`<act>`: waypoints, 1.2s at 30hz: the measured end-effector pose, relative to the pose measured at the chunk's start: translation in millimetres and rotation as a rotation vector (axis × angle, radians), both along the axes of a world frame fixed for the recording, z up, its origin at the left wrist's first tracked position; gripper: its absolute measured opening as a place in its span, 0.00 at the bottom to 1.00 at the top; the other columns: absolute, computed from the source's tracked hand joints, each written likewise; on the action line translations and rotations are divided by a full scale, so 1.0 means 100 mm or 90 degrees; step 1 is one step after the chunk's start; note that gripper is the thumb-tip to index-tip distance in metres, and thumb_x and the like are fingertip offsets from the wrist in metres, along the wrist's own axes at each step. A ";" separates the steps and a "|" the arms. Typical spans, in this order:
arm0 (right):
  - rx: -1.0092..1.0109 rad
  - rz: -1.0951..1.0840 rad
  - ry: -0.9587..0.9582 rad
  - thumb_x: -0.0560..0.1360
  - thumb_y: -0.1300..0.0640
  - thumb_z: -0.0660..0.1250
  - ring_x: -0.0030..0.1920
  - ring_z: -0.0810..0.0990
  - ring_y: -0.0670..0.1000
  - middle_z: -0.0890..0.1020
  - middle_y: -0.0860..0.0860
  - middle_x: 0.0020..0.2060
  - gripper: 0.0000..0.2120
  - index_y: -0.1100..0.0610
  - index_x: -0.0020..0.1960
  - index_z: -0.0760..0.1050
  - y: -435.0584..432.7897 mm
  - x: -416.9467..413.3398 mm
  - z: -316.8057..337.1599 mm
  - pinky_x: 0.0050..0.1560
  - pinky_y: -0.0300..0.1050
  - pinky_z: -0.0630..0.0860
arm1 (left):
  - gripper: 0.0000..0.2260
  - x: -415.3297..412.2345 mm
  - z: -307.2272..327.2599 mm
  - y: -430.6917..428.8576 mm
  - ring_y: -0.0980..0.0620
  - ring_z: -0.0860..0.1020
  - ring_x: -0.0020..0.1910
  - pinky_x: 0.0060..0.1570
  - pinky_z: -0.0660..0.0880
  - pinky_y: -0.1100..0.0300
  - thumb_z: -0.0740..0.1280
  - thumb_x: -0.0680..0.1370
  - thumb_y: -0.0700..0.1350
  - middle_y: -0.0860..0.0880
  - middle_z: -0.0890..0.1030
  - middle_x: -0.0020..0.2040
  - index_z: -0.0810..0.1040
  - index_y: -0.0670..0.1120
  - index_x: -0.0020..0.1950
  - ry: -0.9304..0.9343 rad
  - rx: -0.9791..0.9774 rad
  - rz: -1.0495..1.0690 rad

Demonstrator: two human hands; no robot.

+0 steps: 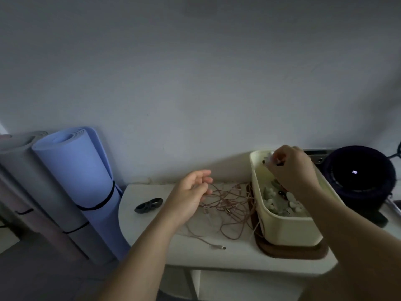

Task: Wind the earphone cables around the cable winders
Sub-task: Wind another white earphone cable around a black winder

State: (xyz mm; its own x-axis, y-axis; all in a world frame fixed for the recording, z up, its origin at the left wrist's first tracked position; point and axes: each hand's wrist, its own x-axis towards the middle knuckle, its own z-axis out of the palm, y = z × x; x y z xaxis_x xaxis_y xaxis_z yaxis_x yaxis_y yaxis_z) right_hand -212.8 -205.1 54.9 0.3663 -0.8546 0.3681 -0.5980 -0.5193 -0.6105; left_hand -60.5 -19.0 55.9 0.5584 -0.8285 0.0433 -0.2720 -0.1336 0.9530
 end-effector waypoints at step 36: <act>0.307 0.443 -0.003 0.73 0.61 0.70 0.34 0.80 0.42 0.84 0.47 0.38 0.06 0.54 0.49 0.83 0.29 0.99 -0.16 0.40 0.34 0.76 | 0.14 0.45 -0.78 -0.20 0.66 0.75 0.49 0.43 0.69 0.69 0.64 0.79 0.52 0.61 0.77 0.51 0.67 0.59 0.64 -0.089 0.195 -0.061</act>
State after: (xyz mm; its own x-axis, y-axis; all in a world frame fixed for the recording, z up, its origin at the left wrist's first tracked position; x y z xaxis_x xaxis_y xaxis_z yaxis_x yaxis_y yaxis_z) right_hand -113.9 -176.6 38.8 0.8668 -0.4981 0.0245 -0.2348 -0.4509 -0.8611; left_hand -15.6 -39.4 -21.7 0.4836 -0.8633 -0.1446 -0.4217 -0.3746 0.8258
